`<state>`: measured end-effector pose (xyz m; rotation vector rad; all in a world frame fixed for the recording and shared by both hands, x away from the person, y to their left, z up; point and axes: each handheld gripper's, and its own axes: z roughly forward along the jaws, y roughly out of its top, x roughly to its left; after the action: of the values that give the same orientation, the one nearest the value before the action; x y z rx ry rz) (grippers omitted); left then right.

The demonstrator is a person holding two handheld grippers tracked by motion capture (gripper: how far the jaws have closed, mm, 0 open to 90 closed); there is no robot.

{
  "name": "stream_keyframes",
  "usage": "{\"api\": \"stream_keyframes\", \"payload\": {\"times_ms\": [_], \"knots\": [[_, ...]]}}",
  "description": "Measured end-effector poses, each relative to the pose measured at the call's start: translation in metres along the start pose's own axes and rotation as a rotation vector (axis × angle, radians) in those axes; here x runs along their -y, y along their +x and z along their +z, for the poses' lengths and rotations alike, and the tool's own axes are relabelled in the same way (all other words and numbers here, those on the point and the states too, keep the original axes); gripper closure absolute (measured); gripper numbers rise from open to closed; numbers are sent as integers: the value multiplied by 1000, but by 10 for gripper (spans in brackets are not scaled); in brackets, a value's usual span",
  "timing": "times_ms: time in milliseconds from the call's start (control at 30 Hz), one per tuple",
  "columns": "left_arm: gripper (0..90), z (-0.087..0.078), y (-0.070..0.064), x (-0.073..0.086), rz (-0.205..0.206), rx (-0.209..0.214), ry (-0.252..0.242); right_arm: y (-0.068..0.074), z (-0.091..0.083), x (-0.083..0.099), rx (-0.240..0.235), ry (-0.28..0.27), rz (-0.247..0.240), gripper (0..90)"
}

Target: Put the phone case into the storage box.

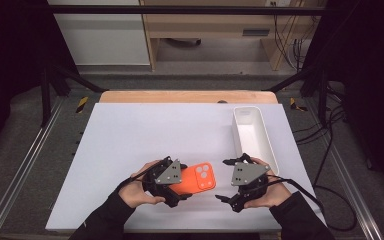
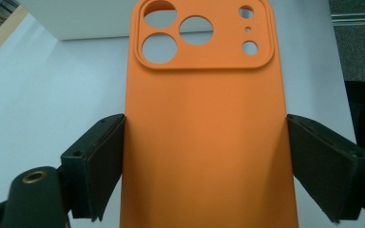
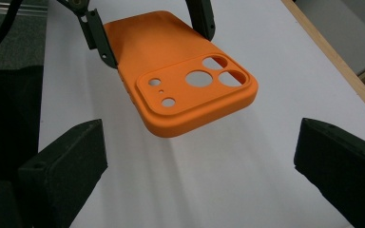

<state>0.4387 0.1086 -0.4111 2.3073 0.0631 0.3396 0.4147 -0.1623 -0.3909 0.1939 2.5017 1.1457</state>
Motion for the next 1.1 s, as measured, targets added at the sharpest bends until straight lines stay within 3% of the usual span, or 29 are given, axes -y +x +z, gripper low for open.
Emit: {"api": "stream_keyframes", "payload": {"times_ms": [400, 1100], "knots": [[155, -3, -3, -4, 37, -1, -27, 1, 3, -7, -11, 28, -44, 38], [154, -1, -12, -9, 124, -16, -56, 4, 2, -11, -33, 30, -111, 36]]}}
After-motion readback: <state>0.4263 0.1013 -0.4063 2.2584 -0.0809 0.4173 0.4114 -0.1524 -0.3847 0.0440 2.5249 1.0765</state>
